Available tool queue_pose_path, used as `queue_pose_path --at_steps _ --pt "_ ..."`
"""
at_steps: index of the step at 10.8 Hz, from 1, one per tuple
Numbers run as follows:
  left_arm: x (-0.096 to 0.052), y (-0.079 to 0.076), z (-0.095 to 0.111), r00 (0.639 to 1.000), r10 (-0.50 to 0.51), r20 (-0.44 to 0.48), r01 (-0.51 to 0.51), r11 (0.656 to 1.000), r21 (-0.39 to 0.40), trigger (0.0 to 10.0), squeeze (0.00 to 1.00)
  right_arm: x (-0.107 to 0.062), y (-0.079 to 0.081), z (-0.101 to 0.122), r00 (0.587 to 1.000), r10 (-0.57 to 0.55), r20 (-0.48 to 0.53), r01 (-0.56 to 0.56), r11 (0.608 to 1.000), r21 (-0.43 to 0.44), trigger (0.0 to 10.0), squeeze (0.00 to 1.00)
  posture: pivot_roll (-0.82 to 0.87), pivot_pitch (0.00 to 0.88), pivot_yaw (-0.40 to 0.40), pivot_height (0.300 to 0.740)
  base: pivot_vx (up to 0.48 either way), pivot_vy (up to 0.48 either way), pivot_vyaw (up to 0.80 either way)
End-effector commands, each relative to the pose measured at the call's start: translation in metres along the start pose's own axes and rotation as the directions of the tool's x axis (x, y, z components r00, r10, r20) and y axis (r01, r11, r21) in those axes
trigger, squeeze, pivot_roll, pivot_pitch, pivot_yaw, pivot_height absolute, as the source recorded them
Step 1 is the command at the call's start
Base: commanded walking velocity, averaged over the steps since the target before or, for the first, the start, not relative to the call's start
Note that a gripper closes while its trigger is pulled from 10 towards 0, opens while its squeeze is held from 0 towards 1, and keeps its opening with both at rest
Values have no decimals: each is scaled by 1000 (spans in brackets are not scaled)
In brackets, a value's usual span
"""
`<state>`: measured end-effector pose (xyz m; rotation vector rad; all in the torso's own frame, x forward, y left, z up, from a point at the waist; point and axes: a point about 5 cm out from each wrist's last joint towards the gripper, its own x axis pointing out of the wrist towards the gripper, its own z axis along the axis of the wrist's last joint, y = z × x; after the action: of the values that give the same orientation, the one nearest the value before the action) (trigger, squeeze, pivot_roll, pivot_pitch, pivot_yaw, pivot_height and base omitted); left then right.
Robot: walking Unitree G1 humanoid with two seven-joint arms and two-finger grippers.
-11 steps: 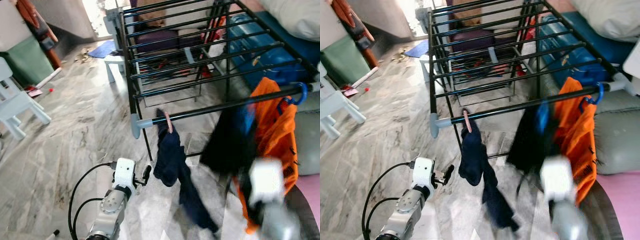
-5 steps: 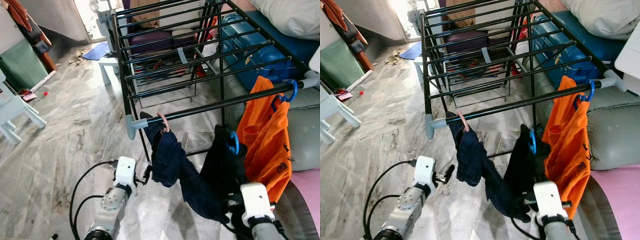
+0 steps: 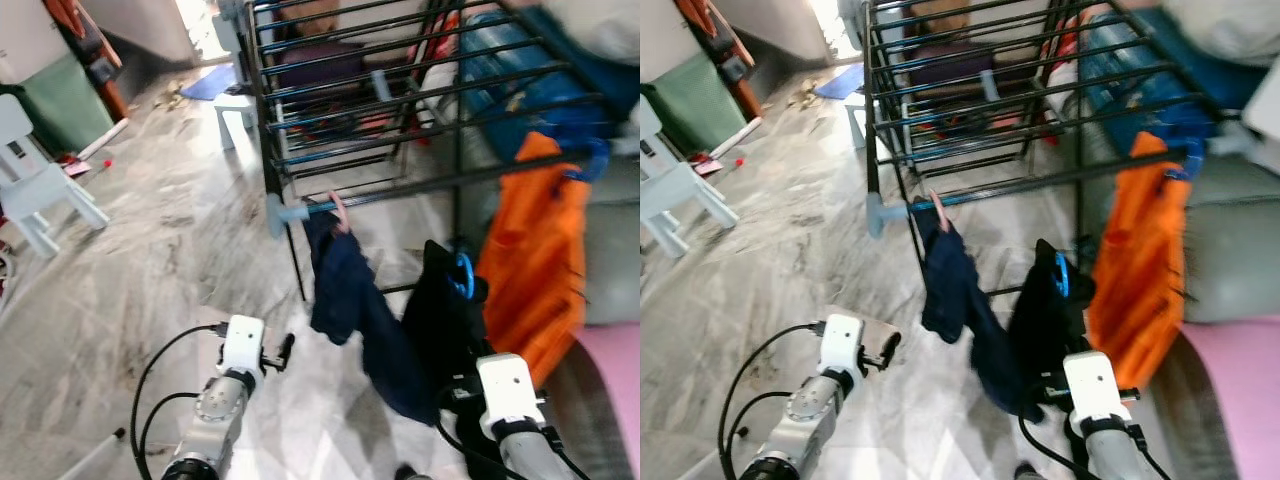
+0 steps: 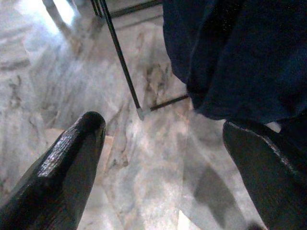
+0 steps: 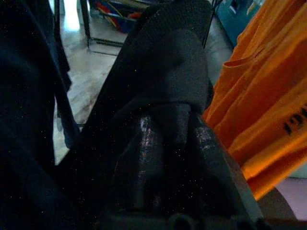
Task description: Hang hanger
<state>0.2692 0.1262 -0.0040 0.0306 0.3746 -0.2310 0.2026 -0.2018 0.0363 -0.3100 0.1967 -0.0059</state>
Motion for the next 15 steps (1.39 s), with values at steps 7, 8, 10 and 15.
queue_pose_path --at_steps 7,8,10,15 --pt "-21 42 -1 987 -156 -41 161 953 258 10000 0 18 5 15 993 103 59 -101 994 -37 10000 0 -108 41 71 740 -186 0 0" --pt "-18 39 0 990 -137 -26 139 962 234 10000 0 19 5 15 993 103 58 -101 994 -37 10000 0 -110 41 72 740 0 0 0" --pt "-12 17 6 996 -83 43 77 989 125 10000 0 19 5 14 995 87 55 -85 996 -28 10000 0 -118 39 82 740 0 0 0" --pt "-12 15 5 998 47 51 -48 999 17 10000 0 30 15 20 993 92 74 -93 996 9 10000 0 -98 48 97 740 0 195 0"
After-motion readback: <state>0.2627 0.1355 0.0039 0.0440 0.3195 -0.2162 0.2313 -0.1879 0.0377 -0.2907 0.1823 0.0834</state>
